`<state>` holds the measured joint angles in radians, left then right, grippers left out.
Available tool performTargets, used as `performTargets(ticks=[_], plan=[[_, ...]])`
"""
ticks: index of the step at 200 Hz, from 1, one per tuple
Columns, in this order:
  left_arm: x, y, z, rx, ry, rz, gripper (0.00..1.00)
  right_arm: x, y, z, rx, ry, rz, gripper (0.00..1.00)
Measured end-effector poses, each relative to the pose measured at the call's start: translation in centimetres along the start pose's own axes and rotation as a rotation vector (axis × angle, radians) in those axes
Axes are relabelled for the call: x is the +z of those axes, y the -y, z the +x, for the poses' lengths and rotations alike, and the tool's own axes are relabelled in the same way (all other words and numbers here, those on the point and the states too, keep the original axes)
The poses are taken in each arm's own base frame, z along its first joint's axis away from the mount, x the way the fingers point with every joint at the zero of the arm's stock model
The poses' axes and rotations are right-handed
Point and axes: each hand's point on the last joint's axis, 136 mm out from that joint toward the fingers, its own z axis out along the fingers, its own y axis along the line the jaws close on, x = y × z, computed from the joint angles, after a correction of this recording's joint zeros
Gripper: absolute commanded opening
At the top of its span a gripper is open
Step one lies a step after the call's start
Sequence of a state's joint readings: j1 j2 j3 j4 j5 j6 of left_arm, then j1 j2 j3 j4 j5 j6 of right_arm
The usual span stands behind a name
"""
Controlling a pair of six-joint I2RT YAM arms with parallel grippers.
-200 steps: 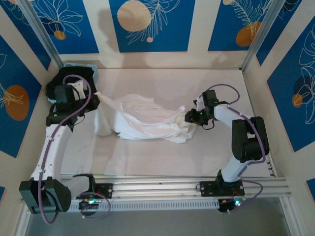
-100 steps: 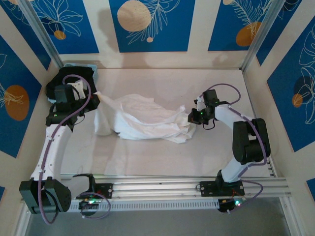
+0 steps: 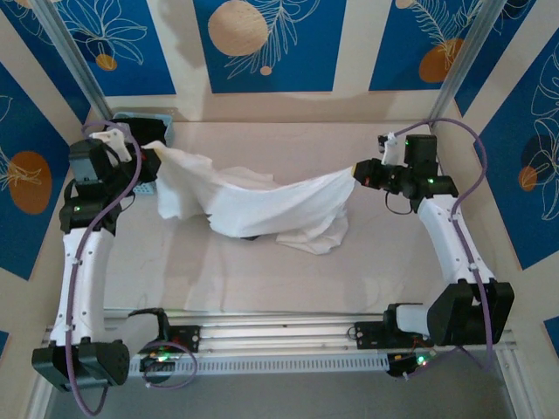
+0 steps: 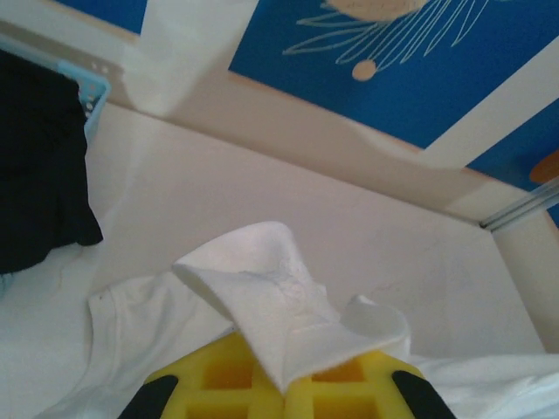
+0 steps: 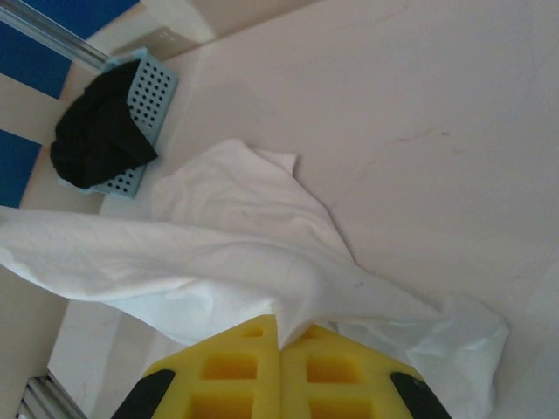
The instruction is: Fold the inside-out t-shirt
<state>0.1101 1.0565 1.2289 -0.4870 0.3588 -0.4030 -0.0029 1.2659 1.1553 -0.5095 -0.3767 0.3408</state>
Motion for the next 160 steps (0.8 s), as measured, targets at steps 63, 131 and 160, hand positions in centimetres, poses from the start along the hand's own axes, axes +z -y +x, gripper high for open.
performTargets(ticks=[63,131,160], plan=[[-2.0,0.9,-3.2,-0.026,0.077,-0.001,0.00,-2.6,-1.9,-2.9,-0.008,0.064,-0.062,0.00],[-10.5,7.8,-15.1,0.076,0.390,0.066,0.00,-13.3,-10.2,-12.5,-0.210,0.393,-0.130,0.00],[-15.3,9.9,-19.5,0.121,0.536,0.050,0.00,-18.9,-13.8,-14.7,-0.307,0.530,-0.137,0.00]])
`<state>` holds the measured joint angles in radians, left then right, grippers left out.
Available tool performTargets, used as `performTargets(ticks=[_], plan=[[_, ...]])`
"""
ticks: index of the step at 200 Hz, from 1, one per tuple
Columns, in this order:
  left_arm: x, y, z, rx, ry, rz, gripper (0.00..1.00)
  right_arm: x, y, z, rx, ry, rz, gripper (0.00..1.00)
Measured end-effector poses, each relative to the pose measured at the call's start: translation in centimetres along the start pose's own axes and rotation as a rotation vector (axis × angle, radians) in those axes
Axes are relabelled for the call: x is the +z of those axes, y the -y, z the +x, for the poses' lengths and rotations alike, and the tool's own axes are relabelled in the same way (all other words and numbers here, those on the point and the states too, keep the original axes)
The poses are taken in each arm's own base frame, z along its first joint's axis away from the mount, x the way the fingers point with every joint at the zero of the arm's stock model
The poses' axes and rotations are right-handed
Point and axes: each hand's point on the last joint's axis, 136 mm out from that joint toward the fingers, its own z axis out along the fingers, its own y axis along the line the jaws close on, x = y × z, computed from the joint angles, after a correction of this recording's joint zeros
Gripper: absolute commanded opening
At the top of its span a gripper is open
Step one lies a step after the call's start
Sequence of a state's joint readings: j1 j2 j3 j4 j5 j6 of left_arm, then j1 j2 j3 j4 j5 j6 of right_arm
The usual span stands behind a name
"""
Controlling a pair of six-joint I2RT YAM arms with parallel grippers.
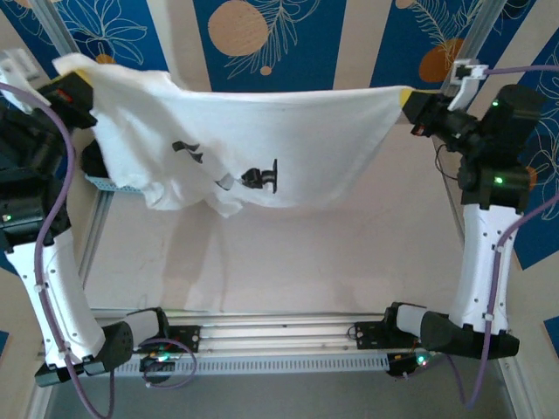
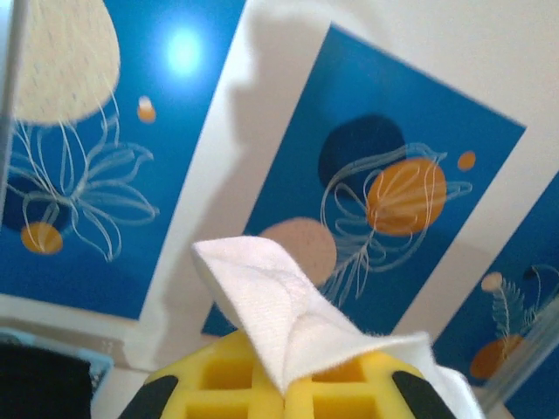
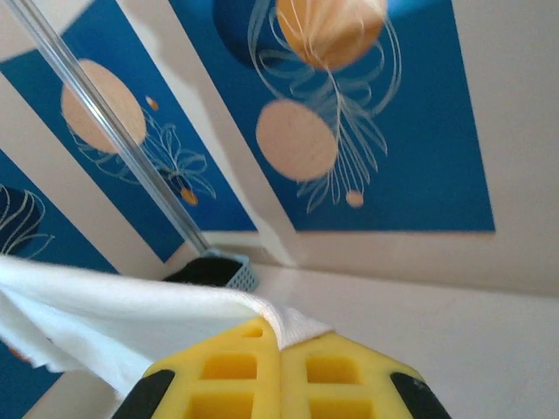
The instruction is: Fold the inside-out t-shirt
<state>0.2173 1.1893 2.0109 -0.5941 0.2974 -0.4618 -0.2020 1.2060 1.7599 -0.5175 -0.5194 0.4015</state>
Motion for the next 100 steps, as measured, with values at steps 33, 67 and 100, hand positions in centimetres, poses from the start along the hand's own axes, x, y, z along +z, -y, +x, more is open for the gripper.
performTargets(ticks=[33,67,100], plan=[[-2.0,1.7,-3.3,0.054,0.075,0.005,0.00,-2.5,-2.3,-3.1,-0.071,0.072,-0.005,0.00],[-2.5,1.4,-2.2,0.070,0.041,-0.009,0.00,-3.5,-3.3,-2.3,-0.073,0.062,-0.017,0.00],[-0.2,-1.5,2.7,0.042,-0.076,-0.049,0.00,-2.5,-2.1,0.1,-0.026,0.012,-0.023,0.00]])
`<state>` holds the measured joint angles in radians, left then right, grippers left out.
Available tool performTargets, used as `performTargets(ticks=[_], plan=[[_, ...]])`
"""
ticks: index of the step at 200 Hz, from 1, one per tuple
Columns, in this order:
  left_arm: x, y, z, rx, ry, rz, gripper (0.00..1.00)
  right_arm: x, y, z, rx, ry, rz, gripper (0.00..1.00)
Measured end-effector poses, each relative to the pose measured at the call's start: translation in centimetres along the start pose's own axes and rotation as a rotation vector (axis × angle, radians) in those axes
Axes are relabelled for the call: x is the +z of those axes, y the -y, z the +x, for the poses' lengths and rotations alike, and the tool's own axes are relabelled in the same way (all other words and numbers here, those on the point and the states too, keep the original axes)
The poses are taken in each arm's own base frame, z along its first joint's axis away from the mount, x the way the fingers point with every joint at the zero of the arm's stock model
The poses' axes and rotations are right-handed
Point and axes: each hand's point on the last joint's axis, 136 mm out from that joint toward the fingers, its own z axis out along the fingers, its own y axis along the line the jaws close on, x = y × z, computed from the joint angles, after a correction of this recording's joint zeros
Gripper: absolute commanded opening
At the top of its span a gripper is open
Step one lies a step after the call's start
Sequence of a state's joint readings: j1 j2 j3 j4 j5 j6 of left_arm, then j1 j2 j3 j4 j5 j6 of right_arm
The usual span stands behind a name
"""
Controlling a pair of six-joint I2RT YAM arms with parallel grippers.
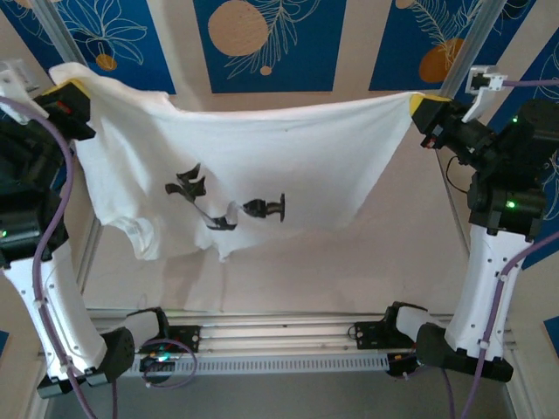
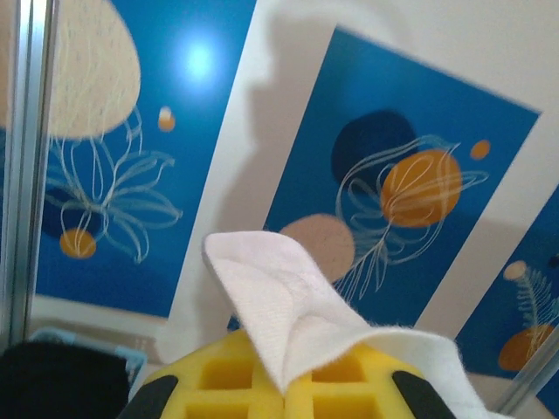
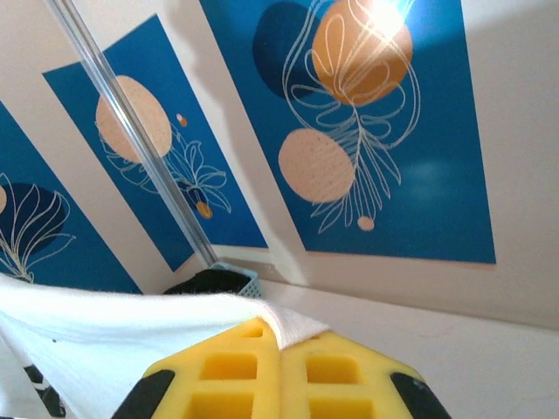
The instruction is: Fold the inside-out t-shirt
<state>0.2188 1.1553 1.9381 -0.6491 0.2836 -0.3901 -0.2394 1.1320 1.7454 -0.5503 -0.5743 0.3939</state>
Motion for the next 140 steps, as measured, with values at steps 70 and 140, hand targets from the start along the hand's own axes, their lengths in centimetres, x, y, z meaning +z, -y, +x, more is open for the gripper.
performTargets(ticks=[70,140], plan=[[11.7,-5.9,12.8,-0.085,-0.317,-0.061,0.00,11.1,11.0,6.7,0.204,-0.228,0.058,0.00],[9.6,-2.5,7.0,-0.063,-0.161,0.036,0.00,11.4,8.8,6.1,0.186,-0.254,0.003,0.00]])
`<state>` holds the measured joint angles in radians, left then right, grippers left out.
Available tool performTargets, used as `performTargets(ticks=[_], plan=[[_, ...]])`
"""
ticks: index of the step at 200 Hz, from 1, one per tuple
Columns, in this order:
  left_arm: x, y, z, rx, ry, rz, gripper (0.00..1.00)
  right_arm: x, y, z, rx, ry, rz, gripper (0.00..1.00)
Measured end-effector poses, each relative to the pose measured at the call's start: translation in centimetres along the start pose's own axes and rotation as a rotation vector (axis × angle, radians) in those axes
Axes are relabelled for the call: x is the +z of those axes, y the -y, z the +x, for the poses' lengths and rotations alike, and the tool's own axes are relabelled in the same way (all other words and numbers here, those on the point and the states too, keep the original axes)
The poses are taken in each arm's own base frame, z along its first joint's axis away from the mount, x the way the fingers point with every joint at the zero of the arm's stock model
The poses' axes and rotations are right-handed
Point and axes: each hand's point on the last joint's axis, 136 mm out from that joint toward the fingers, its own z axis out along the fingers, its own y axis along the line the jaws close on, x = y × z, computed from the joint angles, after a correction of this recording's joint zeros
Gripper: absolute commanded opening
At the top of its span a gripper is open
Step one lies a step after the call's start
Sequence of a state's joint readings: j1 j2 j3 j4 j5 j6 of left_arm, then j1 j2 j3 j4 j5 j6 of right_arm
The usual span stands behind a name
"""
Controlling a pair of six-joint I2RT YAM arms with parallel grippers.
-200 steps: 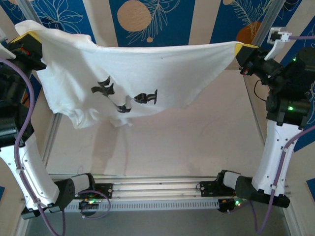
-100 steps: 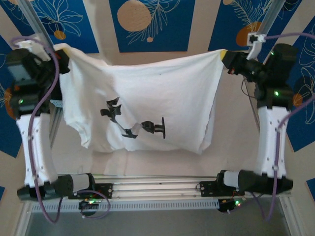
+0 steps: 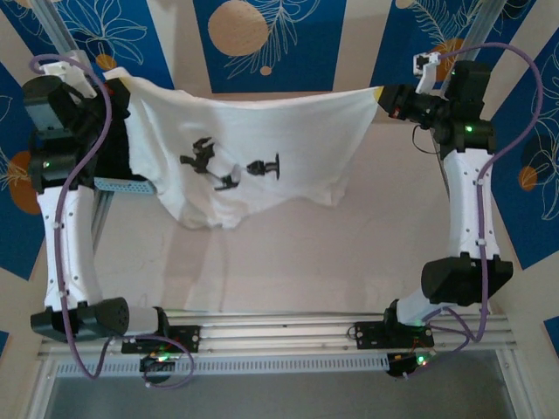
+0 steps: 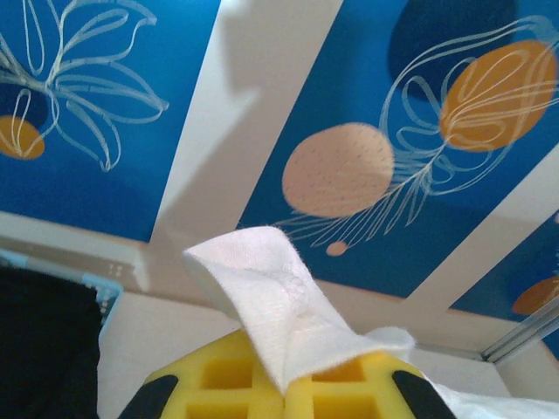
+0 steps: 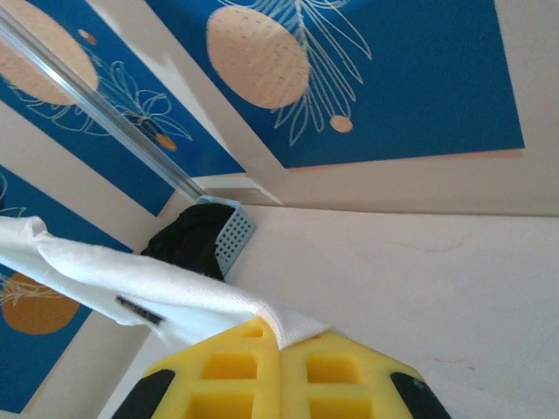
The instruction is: Fold the inside-out t-shirt
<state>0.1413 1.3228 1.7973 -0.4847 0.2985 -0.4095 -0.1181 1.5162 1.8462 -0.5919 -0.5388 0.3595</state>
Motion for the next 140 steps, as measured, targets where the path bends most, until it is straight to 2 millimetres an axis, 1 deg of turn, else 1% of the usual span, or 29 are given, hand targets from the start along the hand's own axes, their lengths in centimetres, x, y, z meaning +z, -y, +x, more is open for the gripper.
performTargets(ticks=[14,26,38,45,53,59,68,81,99,110,112,115,122,132,140], plan=[[-2.1,1.2,-1.1,0.015,0.040,0.016,0.00,-1.3,-1.7,0.1,-0.023,0.013,-0.018,0.00],[-4.2,2.3,-1.9,0.032,0.077,0.029,0.00,-2.7,-3.1,0.8,-0.038,0.023,-0.032,0.00],[-6.5,3.1,-2.2,0.058,0.110,0.034,0.00,-4.0,-4.4,2.3,-0.045,0.024,-0.049,0.00],[-7.6,3.3,-2.0,0.068,0.120,0.030,0.00,-4.6,-5.0,3.6,-0.039,0.017,-0.059,0.00],[-8.5,3.2,-1.2,0.075,0.118,0.020,0.00,-5.0,-5.4,5.4,-0.025,0.003,-0.067,0.00],[-9.1,2.9,-0.3,0.081,0.110,0.008,0.00,-5.2,-5.4,6.7,-0.013,-0.009,-0.074,0.00],[-9.8,2.3,1.2,0.088,0.094,-0.011,0.00,-5.0,-5.2,9.4,0.026,-0.050,-0.082,0.00],[-9.9,1.1,3.5,0.095,0.052,-0.048,0.00,-4.2,-4.4,13.2,0.084,-0.120,-0.088,0.00],[-8.6,-1.9,7.8,0.100,-0.054,-0.127,0.00,-2.3,-2.2,19.3,0.189,-0.247,-0.086,0.00],[-7.8,-3.8,10.6,0.094,-0.128,-0.174,0.00,-1.1,-0.3,24.0,0.282,-0.355,-0.065,0.00],[-7.7,-4.1,11.1,0.094,-0.141,-0.182,0.00,-1.0,-0.1,24.5,0.291,-0.367,-0.064,0.00],[-7.4,-4.8,12.0,0.093,-0.165,-0.197,0.00,-0.7,0.5,26.0,0.319,-0.400,-0.054,0.00],[-6.8,-5.9,13.8,0.086,-0.216,-0.225,0.00,-0.1,1.5,28.6,0.373,-0.462,-0.037,0.00],[-6.2,-7.5,16.3,0.081,-0.285,-0.260,0.00,0.3,2.7,31.8,0.437,-0.540,-0.014,0.01],[-6.0,-8.3,17.6,0.079,-0.327,-0.282,0.00,0.6,3.5,33.7,0.475,-0.587,0.003,0.02]])
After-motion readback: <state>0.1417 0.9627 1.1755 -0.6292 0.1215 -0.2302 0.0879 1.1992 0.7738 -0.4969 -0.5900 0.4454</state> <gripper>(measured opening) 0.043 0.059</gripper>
